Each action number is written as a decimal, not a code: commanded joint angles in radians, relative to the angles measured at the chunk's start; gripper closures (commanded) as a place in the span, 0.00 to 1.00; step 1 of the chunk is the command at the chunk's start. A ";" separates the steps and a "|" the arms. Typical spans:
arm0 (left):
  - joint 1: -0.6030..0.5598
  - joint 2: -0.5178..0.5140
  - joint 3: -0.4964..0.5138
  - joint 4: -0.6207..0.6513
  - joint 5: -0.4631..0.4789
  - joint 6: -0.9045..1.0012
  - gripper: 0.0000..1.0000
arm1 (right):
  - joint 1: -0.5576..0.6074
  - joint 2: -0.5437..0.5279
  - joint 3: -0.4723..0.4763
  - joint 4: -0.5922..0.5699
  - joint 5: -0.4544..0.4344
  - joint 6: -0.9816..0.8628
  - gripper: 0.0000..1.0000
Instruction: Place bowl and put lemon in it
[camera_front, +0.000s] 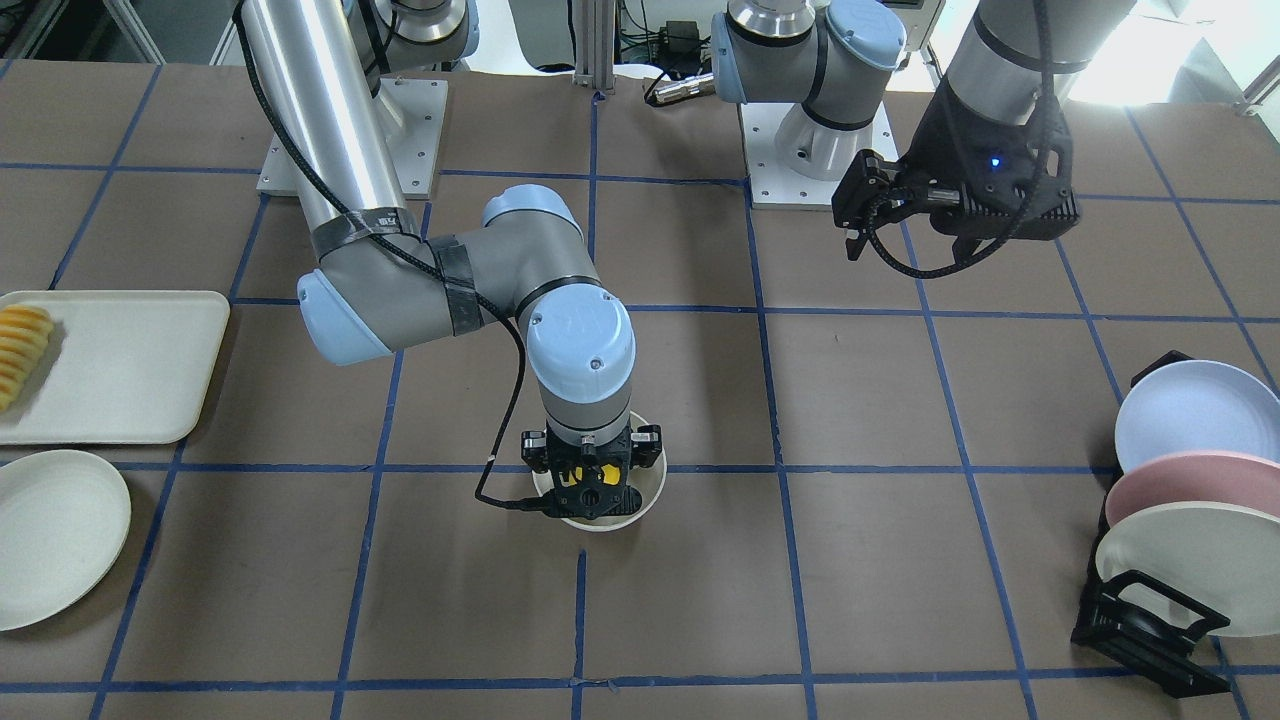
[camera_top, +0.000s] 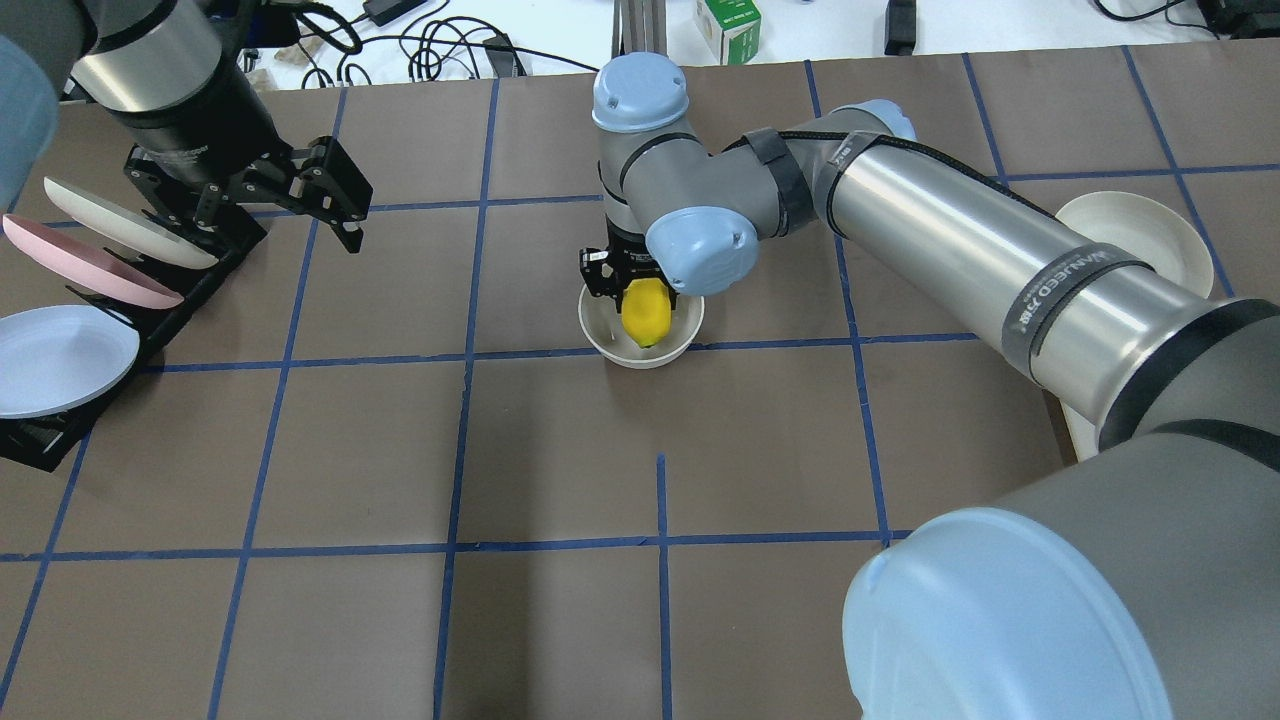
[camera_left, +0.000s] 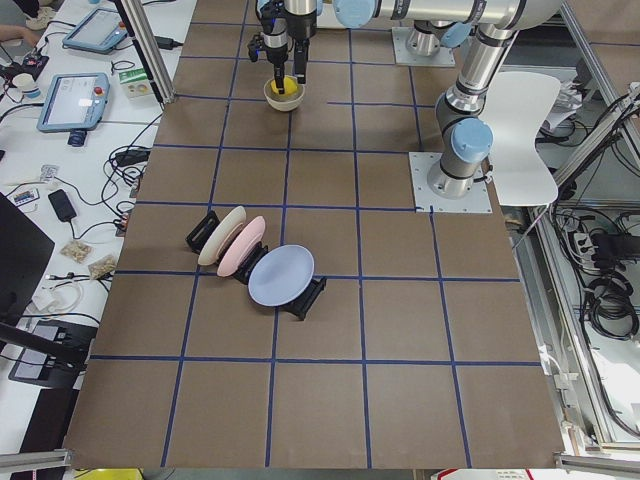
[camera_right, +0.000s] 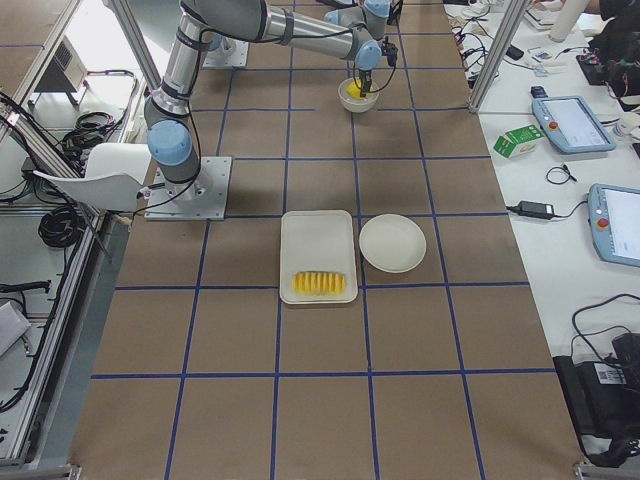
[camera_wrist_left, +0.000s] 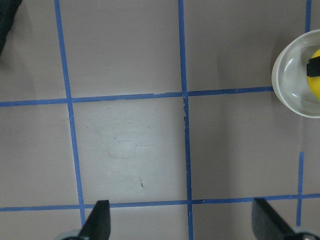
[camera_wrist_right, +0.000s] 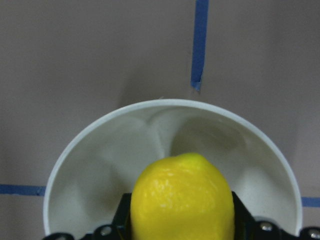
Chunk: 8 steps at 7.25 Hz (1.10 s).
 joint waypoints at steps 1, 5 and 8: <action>-0.001 0.007 -0.001 -0.001 -0.003 -0.001 0.00 | 0.001 0.003 0.062 -0.065 0.002 -0.019 0.41; -0.001 0.006 -0.001 0.001 -0.003 -0.002 0.00 | -0.005 -0.125 0.070 -0.002 -0.003 -0.039 0.00; -0.001 0.007 -0.001 0.001 -0.003 -0.002 0.00 | -0.092 -0.368 0.068 0.216 -0.098 -0.073 0.00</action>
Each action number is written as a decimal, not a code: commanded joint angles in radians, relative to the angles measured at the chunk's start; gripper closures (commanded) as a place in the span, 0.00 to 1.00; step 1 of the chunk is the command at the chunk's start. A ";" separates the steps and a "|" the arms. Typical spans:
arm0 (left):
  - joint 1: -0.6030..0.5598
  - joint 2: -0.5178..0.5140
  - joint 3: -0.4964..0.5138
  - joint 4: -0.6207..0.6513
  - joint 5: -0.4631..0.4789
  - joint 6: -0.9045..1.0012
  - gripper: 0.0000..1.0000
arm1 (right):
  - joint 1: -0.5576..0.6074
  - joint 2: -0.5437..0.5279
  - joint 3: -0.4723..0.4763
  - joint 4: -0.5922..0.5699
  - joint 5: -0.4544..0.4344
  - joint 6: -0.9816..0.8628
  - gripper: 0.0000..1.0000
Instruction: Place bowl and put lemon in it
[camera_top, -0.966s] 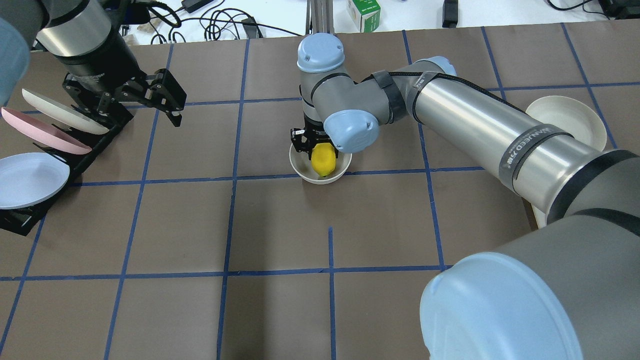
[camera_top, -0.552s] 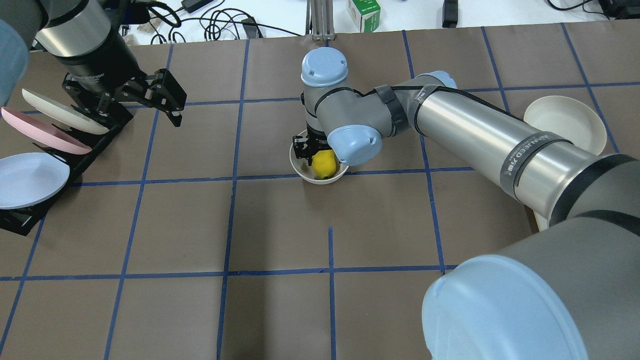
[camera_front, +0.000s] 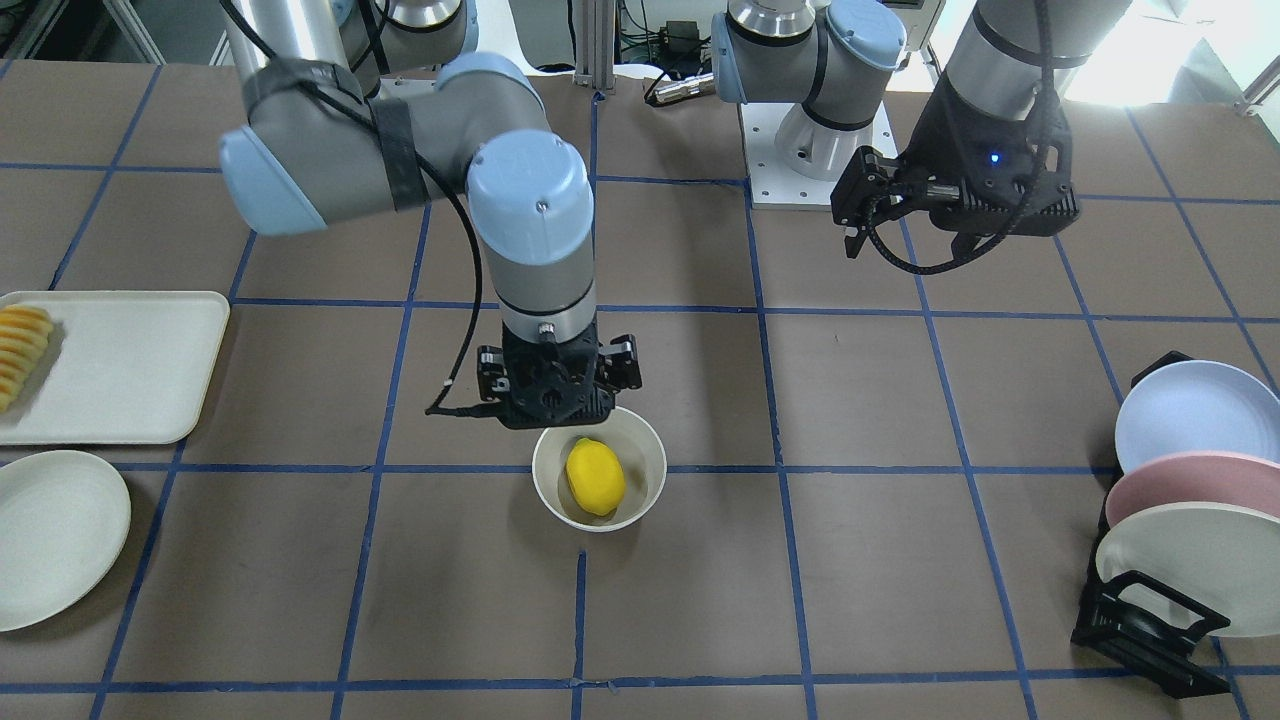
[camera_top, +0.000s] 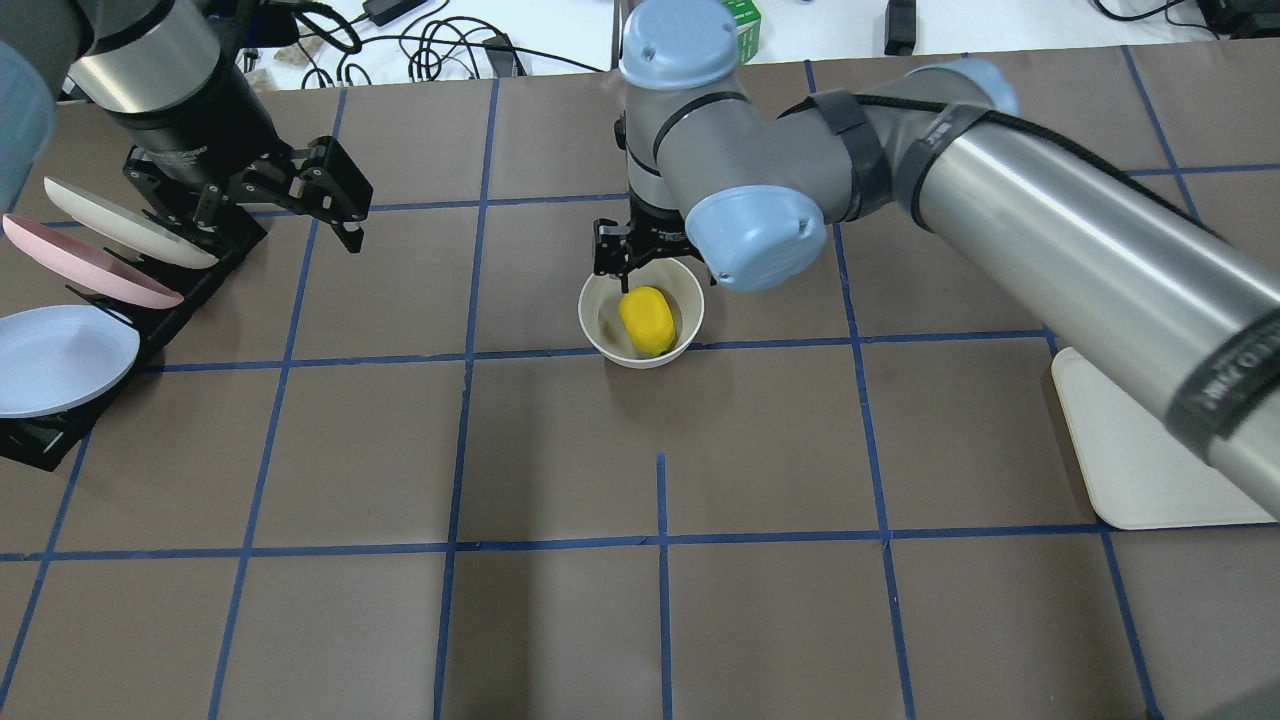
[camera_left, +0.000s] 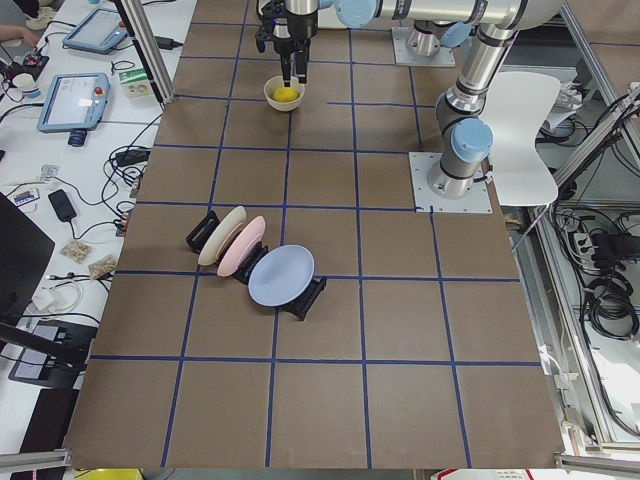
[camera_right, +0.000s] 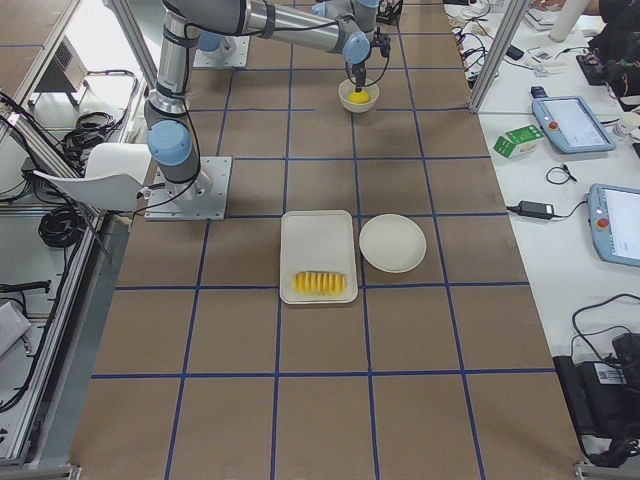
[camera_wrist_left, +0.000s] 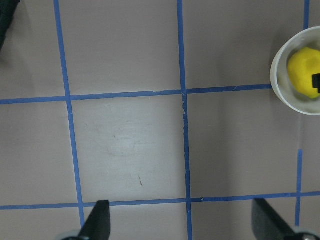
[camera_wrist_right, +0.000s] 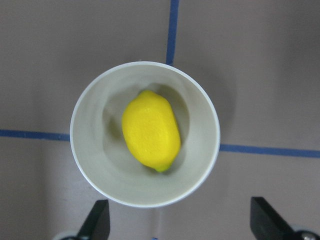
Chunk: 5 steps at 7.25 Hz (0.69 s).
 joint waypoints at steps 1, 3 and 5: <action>0.000 0.000 -0.002 0.000 0.000 0.000 0.00 | -0.142 -0.191 0.000 0.181 -0.058 -0.022 0.00; 0.000 -0.006 0.000 0.000 0.002 -0.011 0.00 | -0.257 -0.306 0.006 0.288 -0.054 -0.155 0.00; 0.000 -0.015 0.015 -0.003 0.002 -0.012 0.00 | -0.265 -0.322 0.006 0.355 -0.023 -0.159 0.00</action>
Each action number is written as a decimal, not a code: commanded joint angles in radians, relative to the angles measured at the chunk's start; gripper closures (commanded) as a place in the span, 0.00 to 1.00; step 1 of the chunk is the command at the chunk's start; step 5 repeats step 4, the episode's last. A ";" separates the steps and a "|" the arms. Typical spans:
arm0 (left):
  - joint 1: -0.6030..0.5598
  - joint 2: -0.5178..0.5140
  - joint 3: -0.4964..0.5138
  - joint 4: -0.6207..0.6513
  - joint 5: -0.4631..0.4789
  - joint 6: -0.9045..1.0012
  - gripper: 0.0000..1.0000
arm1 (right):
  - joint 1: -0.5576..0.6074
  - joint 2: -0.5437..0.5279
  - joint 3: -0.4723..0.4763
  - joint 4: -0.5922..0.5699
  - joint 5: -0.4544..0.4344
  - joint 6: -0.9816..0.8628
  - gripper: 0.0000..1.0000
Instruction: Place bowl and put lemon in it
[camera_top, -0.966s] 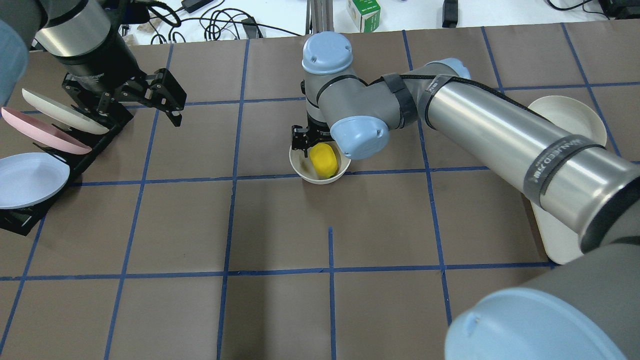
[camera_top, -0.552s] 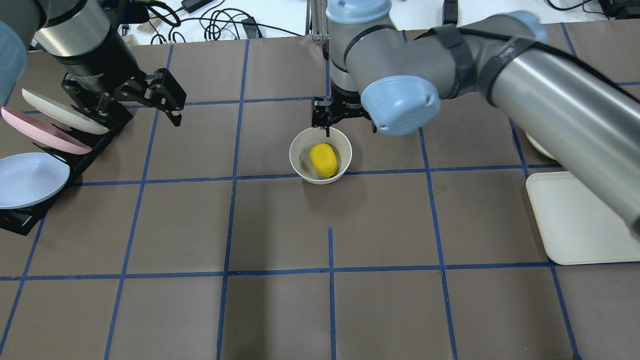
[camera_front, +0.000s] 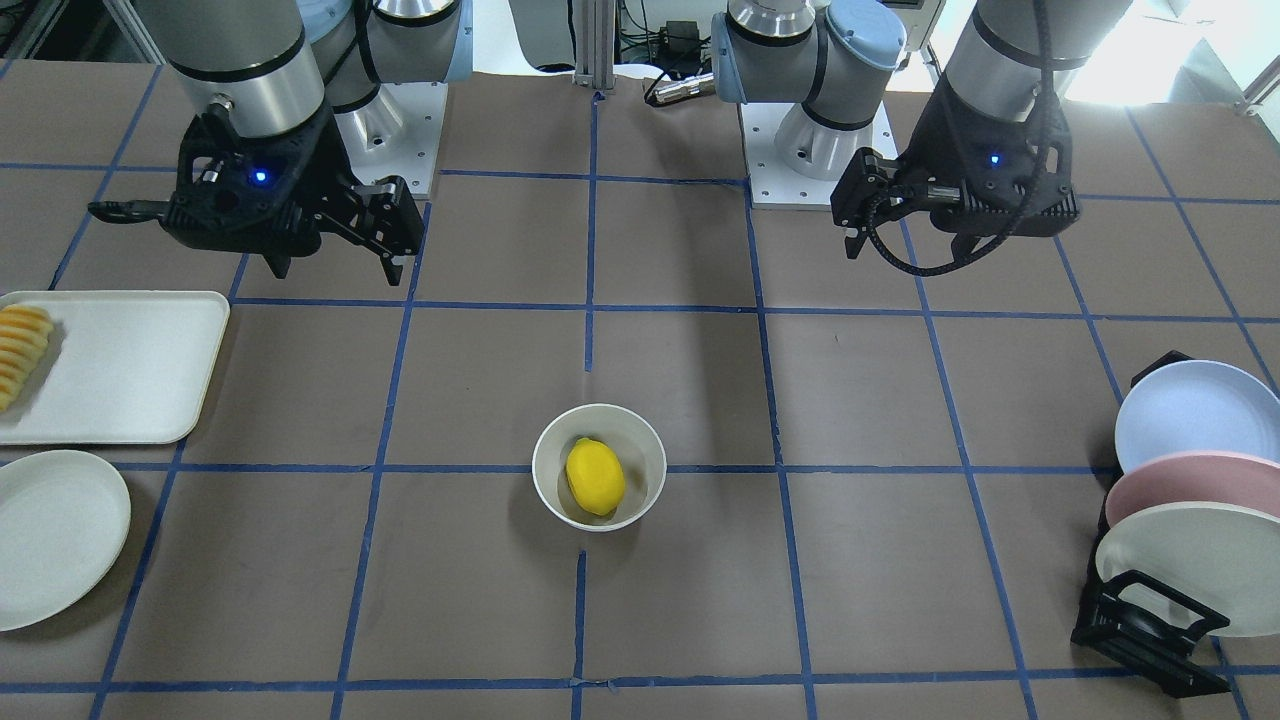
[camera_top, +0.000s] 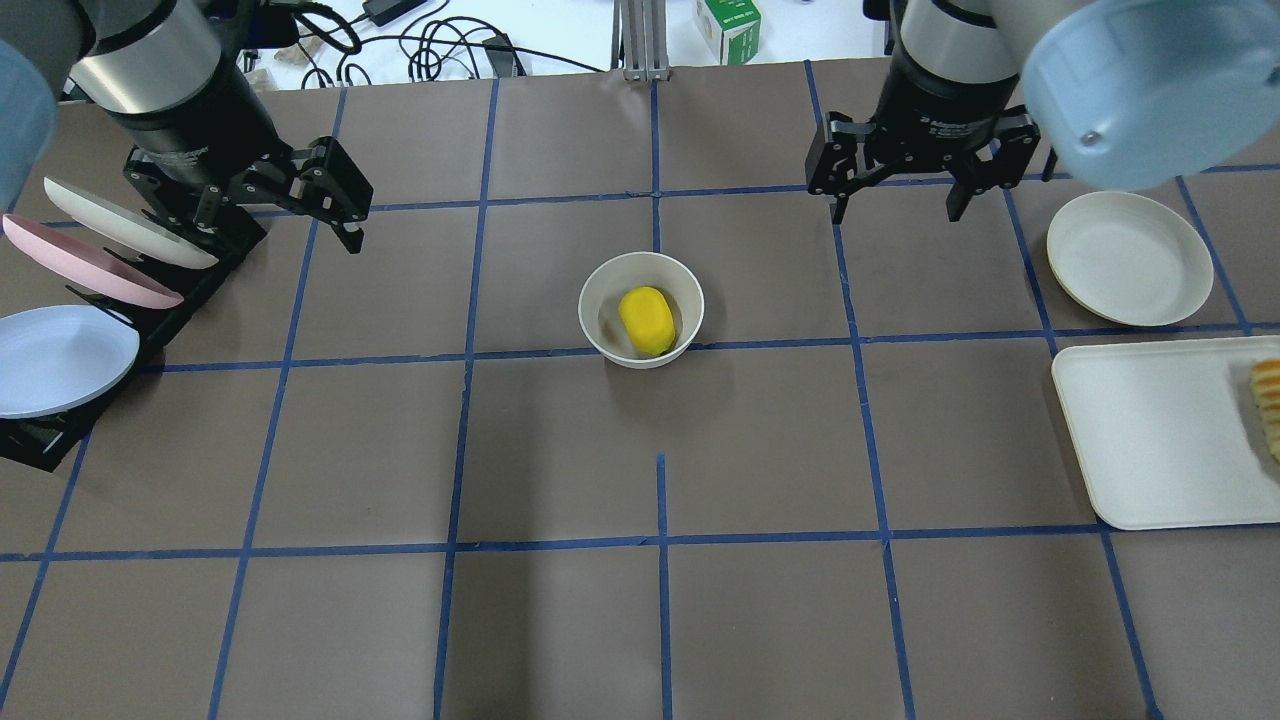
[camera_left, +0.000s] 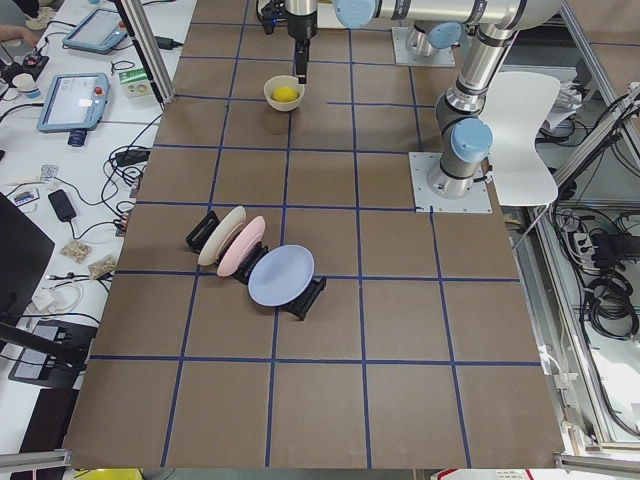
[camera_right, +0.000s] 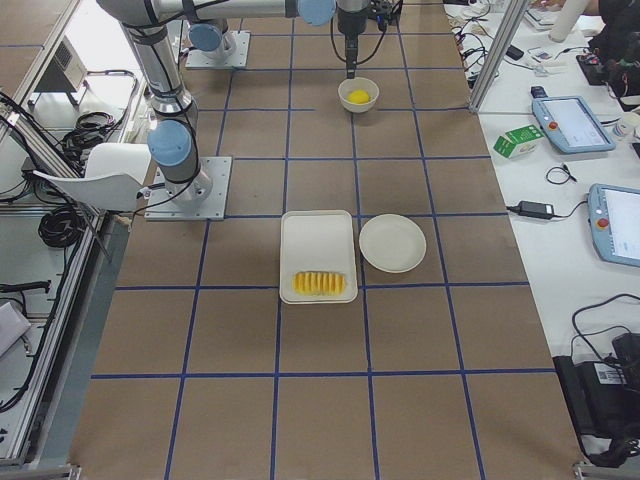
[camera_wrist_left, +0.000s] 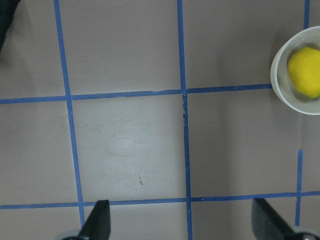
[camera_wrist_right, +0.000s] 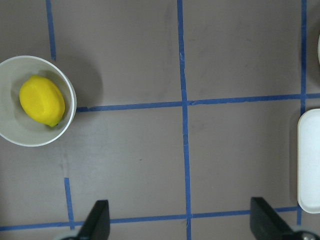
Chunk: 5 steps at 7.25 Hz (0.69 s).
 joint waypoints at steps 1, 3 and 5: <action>0.000 -0.018 0.016 -0.001 -0.002 -0.002 0.00 | -0.011 -0.016 0.003 0.031 0.001 -0.016 0.00; 0.000 -0.029 0.039 -0.001 -0.004 -0.002 0.00 | -0.011 -0.025 0.005 0.036 -0.006 -0.018 0.00; 0.000 -0.028 0.039 -0.002 -0.004 -0.003 0.00 | -0.011 -0.025 0.006 0.035 -0.008 -0.017 0.00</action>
